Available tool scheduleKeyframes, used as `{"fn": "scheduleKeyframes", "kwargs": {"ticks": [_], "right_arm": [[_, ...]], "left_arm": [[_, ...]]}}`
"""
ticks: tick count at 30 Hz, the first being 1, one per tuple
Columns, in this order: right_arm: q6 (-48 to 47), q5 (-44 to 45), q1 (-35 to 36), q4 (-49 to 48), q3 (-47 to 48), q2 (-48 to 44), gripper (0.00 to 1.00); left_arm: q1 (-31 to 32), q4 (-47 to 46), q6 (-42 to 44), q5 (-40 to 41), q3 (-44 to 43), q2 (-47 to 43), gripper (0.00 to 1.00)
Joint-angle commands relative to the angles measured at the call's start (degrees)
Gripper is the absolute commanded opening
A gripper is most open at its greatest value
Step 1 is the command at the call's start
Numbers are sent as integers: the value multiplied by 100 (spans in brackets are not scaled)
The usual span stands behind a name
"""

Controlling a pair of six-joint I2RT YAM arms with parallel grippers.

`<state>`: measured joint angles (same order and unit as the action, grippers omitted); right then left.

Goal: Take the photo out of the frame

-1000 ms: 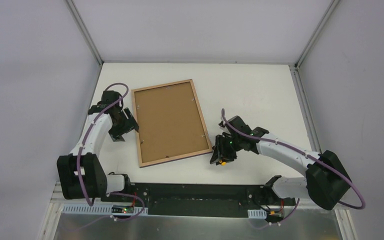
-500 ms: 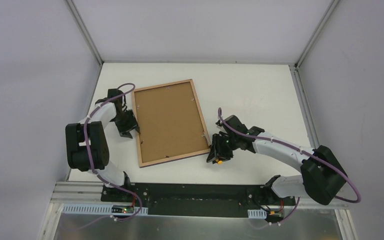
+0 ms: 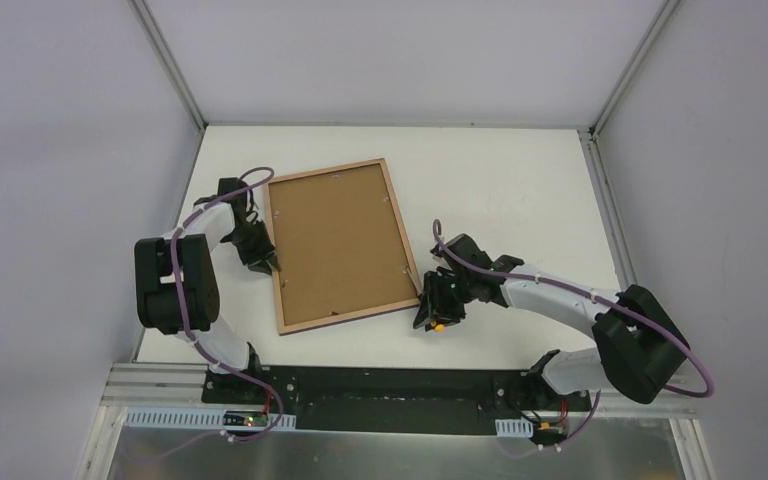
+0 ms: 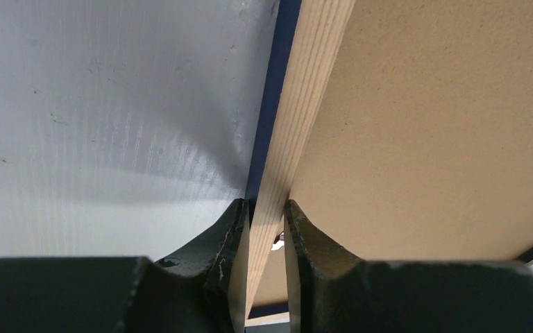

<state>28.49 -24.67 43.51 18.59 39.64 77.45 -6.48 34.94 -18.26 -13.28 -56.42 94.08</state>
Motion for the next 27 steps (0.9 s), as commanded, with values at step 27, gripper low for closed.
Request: {"fn": "scheduleKeyframes", "kwargs": {"ticks": [27], "right_arm": [[329,595,210,-66,-235,-197,0]], "left_arm": [[4,197,-116,401,-172,163,0]]}}
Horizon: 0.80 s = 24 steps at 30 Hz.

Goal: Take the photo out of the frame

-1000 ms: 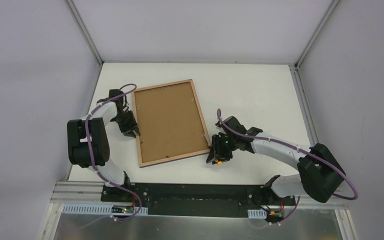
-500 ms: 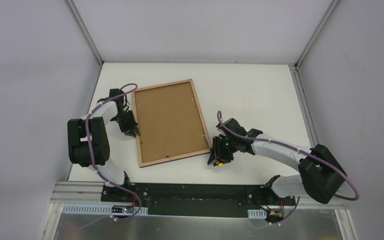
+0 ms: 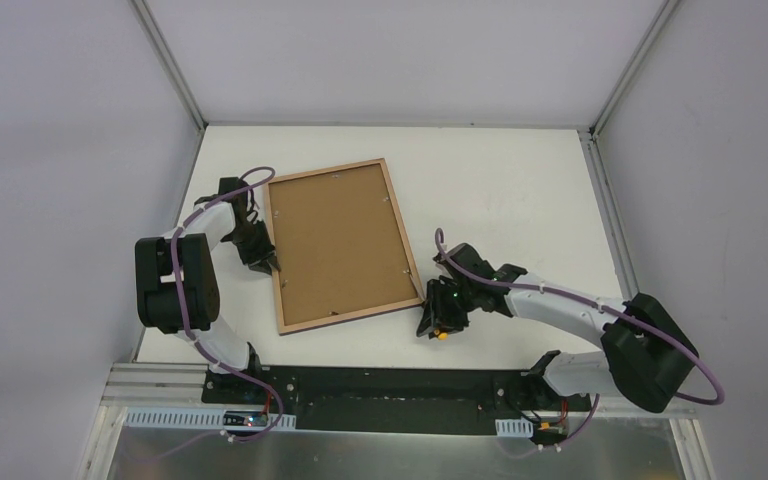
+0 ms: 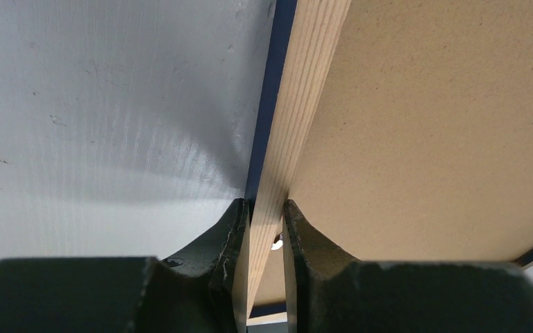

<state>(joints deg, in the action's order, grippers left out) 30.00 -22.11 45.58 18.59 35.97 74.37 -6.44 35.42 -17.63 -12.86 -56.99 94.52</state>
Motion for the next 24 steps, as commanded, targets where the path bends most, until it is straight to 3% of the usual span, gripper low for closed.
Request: {"fn": "scheduleKeyframes", "kwargs": {"ticks": [1,8,24], "right_arm": [[188,409,-1,-81,158,159,0],[51,698,-9,-135,397,371,0],[-898,-325,-14,-128,940,1101,0]], "left_arm": [[7,152,-184,379,-112,130,0],[61,167,-154,438,-137,141,0],[130,193,-118,416,-175,184,0]]}}
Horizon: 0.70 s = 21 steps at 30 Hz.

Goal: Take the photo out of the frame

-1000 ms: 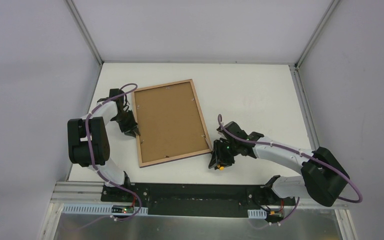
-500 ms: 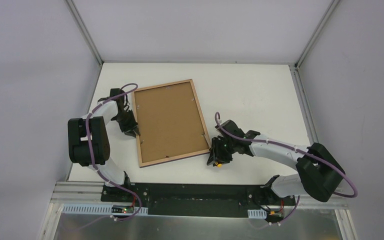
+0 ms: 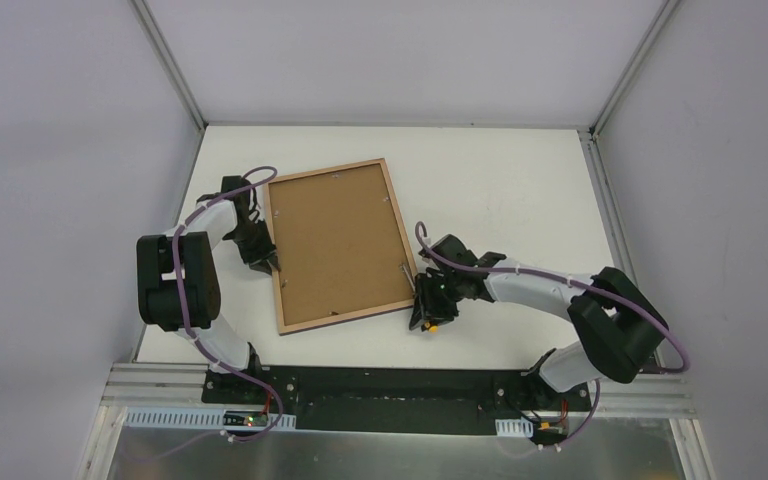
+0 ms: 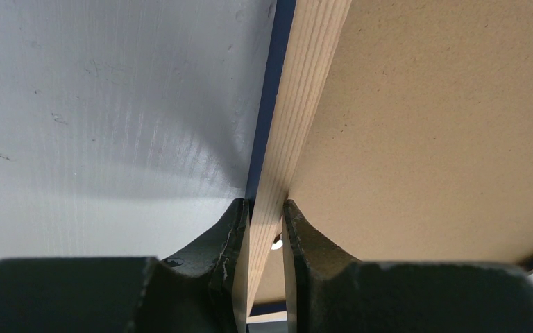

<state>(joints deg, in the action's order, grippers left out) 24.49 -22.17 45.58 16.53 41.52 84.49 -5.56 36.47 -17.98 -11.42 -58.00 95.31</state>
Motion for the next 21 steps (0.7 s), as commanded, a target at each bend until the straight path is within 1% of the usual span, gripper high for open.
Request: {"fn": "scheduleKeyframes", "kwargs": {"ticks": [1,5,7,9,12,17,21], "right_arm": [[-366,-269,-8,127,448,119,0],[-235,131,-56,269,675,137,0],[-100,376,-169,301,778,101,0],[18,426,-323,313,911,136,0],[-36,313,-535,443,1249,362,0],[-471,5,-730,850,2040,996,0],[-507,-203,-869,1042,2579,1526,0]], "left_arm": [[41,90,-89,273,-72,103,0],[39,89,-92,284,-72,88,0],[43,89,-92,287,-72,76,0],[44,93,-92,275,-63,68,0],[41,106,-101,274,-63,56,0],[57,125,-103,258,-71,50,0],[84,148,-101,264,-80,59,0]]}}
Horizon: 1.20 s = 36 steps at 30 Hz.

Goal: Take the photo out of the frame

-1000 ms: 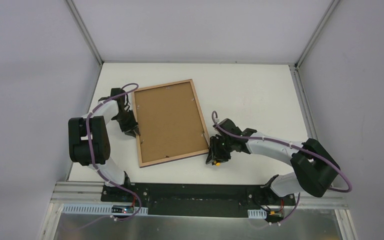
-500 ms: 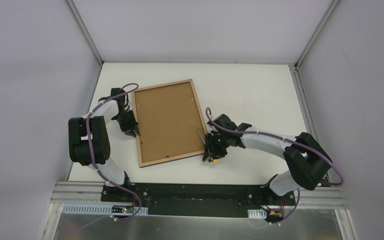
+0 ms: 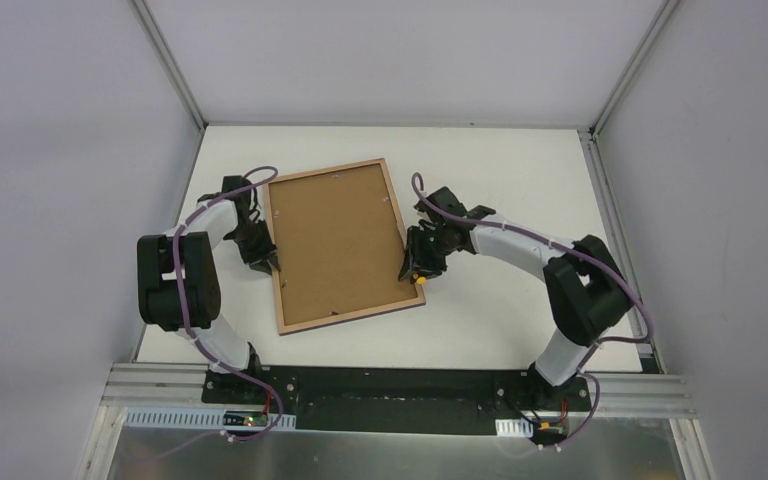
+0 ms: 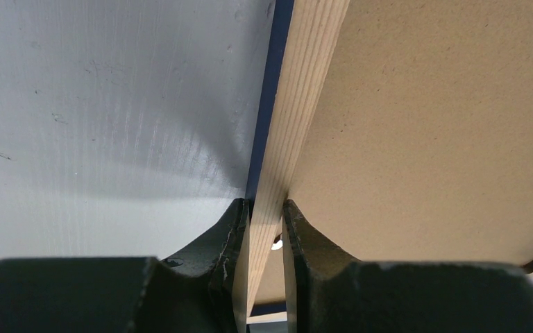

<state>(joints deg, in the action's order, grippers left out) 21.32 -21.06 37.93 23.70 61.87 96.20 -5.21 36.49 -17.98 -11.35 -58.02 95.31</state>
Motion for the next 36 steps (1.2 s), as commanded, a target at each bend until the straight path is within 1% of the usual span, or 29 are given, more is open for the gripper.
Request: {"fn": "scheduleKeyframes", "kwargs": {"ticks": [1,12,27,32,36], "right_arm": [[-157,-372,-150,328,676,466,0],[19,-605,-461,487,1825,1655,0],[18,-863,-736,494,2477,2381,0],[-89,-995,-748,551,2699,2569,0],[-267,-888,-752,695,2960,2712,0]], "left_arm": [[55,152,-101,269,-78,52,0],[151,260,-85,257,-171,153,0],[387,368,-74,351,-267,260,0],[422,402,-76,382,-313,342,0],[431,427,-74,404,-333,372,0]]}}
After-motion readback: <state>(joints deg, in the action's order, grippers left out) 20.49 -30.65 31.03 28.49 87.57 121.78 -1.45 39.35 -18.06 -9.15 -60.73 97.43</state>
